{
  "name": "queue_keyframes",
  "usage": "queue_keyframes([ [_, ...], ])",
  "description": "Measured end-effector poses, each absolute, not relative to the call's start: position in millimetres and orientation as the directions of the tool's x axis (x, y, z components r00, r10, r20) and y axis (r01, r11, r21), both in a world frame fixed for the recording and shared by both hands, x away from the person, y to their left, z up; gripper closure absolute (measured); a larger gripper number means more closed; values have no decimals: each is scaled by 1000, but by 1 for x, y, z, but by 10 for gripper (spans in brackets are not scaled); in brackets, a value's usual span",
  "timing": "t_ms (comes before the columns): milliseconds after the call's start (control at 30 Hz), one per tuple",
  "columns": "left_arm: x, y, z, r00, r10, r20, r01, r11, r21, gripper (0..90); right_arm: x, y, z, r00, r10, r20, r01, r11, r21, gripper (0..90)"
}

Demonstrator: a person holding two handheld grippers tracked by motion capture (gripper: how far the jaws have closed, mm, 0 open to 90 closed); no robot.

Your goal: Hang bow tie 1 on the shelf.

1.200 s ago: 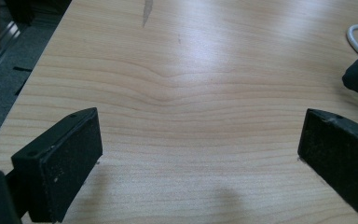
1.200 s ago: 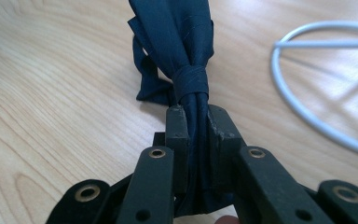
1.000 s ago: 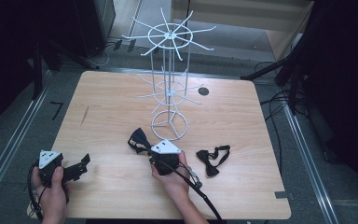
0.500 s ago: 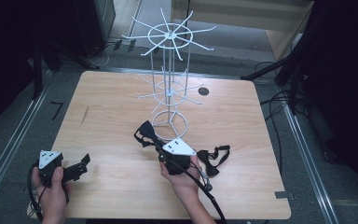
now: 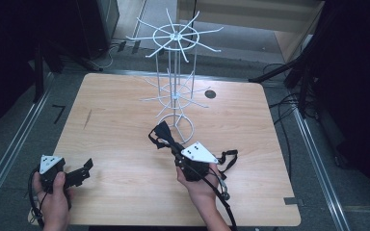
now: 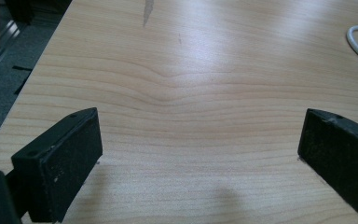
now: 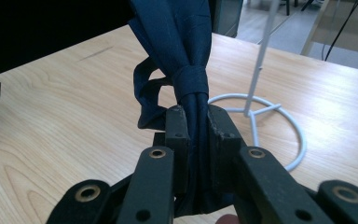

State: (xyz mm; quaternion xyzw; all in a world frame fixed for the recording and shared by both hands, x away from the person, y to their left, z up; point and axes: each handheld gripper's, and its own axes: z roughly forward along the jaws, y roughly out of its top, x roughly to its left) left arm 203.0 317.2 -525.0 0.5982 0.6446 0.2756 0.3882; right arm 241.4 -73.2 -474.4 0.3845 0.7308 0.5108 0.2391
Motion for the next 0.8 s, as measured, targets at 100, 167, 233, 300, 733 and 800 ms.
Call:
queue_keyframes([
  [100, 203, 317, -525, 16, 985, -171, 556, 133, 821, 0, 240, -79, -471, -589, 807, 40, 308, 179, 934, 816],
  [167, 203, 317, -525, 16, 985, -170, 556, 133, 820, 0, 238, -82, -469, -588, 808, 35, 302, 179, 936, 816],
  [233, 203, 317, -525, 16, 985, -170, 556, 132, 821, 0, 237, -86, -468, -584, 811, 35, 299, 174, 938, 816],
  [300, 203, 317, -525, 18, 986, -167, 557, 129, 820, 0, 236, -90, -467, -582, 813, 35, 293, 169, 941, 815],
  [733, 203, 317, -525, 14, 985, -169, 556, 133, 821, 0, 226, -109, -456, -572, 819, 35, 259, 140, 956, 815],
  [800, 203, 317, -525, 14, 986, -169, 555, 133, 821, 0, 225, -112, -455, -571, 820, 33, 252, 137, 958, 815],
])
